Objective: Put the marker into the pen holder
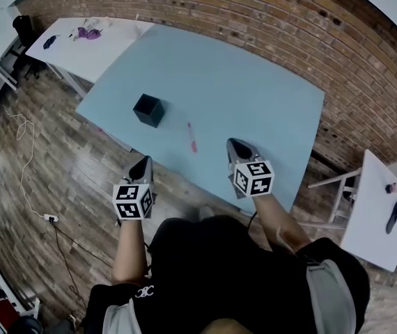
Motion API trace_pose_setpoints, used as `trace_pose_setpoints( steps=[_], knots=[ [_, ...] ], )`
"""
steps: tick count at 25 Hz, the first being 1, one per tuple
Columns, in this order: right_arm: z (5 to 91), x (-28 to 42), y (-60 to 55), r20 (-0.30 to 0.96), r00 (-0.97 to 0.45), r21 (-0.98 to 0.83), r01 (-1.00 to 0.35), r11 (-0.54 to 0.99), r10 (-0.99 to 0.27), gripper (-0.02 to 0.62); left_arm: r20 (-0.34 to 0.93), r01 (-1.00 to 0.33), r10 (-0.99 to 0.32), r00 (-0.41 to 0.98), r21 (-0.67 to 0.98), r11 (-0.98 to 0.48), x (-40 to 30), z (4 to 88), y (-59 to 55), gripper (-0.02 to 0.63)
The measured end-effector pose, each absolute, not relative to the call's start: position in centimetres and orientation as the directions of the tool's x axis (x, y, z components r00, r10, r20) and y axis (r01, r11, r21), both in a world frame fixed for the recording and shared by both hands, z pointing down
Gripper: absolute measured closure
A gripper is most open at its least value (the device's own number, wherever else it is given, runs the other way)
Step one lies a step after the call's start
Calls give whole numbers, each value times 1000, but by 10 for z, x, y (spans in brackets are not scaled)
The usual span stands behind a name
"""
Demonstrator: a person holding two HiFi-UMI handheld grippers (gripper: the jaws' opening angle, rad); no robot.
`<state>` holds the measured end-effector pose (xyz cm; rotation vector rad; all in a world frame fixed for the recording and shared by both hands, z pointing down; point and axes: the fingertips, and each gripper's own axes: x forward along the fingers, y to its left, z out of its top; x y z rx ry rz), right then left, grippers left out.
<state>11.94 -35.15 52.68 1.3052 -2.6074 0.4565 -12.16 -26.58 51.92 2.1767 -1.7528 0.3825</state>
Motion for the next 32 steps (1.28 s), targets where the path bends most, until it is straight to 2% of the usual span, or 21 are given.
trace_pose_setpoints(
  steps=[7,12,17,22,32],
  knots=[
    [593,73,-368,493,-606,-208,-779,591,-625,589,450,-976,-866,217,115,-185,-148,542,-308,603],
    [632,45,-393,573,-585,-195,-777,598,-573,586,453,-975,-864,220,110,-191,-154,542,-322,603],
    [678,14,-416,694,-533,-168,-774,611,-484,527,467,-979,-861,201,133,-156,-167,551,-317,603],
    [698,-16,-423,734,-530,-188,-759,623,-425,515,481,-983,-859,176,140,-123,-181,558,-309,603],
    [726,-22,-425,813,-478,-202,-767,609,-333,476,505,-984,-850,154,161,-82,-197,569,-297,603]
  ],
)
